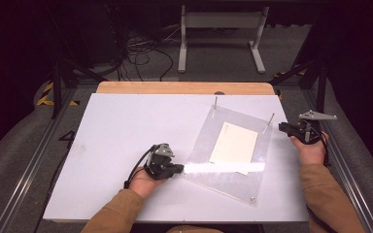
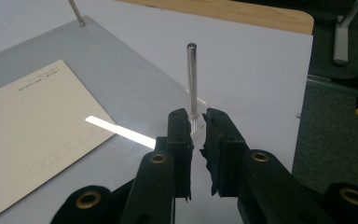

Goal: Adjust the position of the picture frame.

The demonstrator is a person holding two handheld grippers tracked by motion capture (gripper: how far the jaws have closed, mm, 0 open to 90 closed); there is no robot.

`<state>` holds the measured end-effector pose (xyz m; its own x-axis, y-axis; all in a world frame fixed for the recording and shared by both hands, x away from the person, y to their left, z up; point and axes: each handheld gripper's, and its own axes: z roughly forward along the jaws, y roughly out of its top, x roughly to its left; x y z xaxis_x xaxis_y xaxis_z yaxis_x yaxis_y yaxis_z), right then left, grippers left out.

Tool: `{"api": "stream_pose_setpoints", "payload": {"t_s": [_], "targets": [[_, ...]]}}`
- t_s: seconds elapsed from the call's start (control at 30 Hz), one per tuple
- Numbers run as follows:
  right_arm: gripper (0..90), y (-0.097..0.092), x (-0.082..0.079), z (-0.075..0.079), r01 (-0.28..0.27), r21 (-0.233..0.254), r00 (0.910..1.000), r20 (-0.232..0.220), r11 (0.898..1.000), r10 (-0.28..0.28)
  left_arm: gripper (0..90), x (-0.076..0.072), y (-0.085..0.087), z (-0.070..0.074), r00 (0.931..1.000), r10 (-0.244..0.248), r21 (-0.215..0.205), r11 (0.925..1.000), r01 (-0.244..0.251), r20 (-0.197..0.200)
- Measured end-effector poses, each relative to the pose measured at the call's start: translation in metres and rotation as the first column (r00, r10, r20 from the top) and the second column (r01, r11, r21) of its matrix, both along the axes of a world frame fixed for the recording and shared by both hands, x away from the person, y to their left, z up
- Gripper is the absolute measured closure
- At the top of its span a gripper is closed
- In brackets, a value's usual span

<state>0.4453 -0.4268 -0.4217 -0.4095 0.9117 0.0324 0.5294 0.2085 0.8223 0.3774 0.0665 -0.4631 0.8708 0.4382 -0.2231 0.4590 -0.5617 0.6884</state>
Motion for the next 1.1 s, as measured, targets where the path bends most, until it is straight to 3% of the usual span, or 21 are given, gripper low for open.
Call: {"api": "stream_pose_setpoints", "payload": {"t_s": [0.17, 0.27, 0.37, 0.43, 0.47, 0.6, 0.7, 0.77, 0.9, 0.93, 1.0, 1.1], "targets": [[75.8, -0.005, -0.002, -0.001, 0.008, 0.012, 0.9999, -0.012, 1.0, -0.008, 89.8, -0.014, -0.018, -0.001, 0.9977, -0.062, -0.018, 0.9979, 0.062, -0.028], [72.3, -0.002, 0.007, -0.001, 0.017, 0.018, 0.9996, -0.023, 1.0, -0.016, 89.7, -0.019, -0.023, 0.001, 0.996, -0.089, 0.001, 0.996, 0.089, -0.005], [70.1, 0.005, 0.022, 0.001, 0.028, 0.0, 0.9991, -0.032, 1.0, -0.028, 89.5, -0.019, -0.021, 0.001, 0.9956, -0.094, -0.006, 0.9955, 0.094, -0.001], [69.5, 0.008, 0.027, 0.002, 0.031, 0.0, 0.999, -0.034, 1.0, -0.031, 89.1, -0.019, -0.019, 0.001, 0.9963, -0.086, -0.009, 0.9962, 0.086, 0.001], [68.8, 0.015, 0.037, 0.001, 0.034, -0.029, 0.9985, -0.041, 0.999, -0.035, 88.0, -0.018, -0.016, 0.001, 0.9968, -0.08, -0.014, 0.9967, 0.08, 0.001], [72.1, 0.021, 0.048, -0.002, 0.03, -0.069, 0.998, -0.053, 0.997, -0.033, 86.7, -0.016, -0.001, 0.005, 0.9992, -0.04, -0.039, 0.9984, 0.04, -0.003], [83.9, 0.026, 0.057, -0.001, 0.024, -0.13, 0.9988, -0.04, 0.991, -0.029, 86.3, -0.016, 0.011, 0.008, 0.9999, -0.011, -0.049, 0.9987, 0.01, -0.003], [84.7, 0.025, 0.059, 0.001, 0.015, -0.13, 0.9984, -0.052, 0.991, -0.022, 86.2, -0.015, 0.023, 0.011, 0.9998, 0.013, -0.061, 0.9981, -0.012, 0.013], [85.1, 0.031, 0.06, 0.008, -0.039, -0.157, 0.9988, -0.035, 0.987, 0.034, 86.1, -0.013, 0.035, 0.013, 0.9987, 0.042, -0.061, 0.9973, -0.04, 0.03], [85.1, 0.034, 0.061, 0.009, -0.054, -0.161, 0.9982, -0.035, 0.986, 0.049, 86.1, -0.014, 0.037, 0.013, 0.9982, 0.058, -0.074, 0.9957, -0.056, 0.015], [85.1, 0.048, 0.062, 0.016, -0.099, -0.175, 0.995, -0.023, 0.98, 0.097, 86.1, -0.013, 0.04, 0.014, 0.9974, 0.07, -0.075, 0.9948, -0.069, 0.015], [85.2, 0.059, 0.063, 0.021, -0.126, -0.184, 0.9919, -0.009, 0.975, 0.127, 86.1, -0.012, 0.042, 0.015, 0.997, 0.076, -0.076, 0.9944, -0.074, 0.019]]}}
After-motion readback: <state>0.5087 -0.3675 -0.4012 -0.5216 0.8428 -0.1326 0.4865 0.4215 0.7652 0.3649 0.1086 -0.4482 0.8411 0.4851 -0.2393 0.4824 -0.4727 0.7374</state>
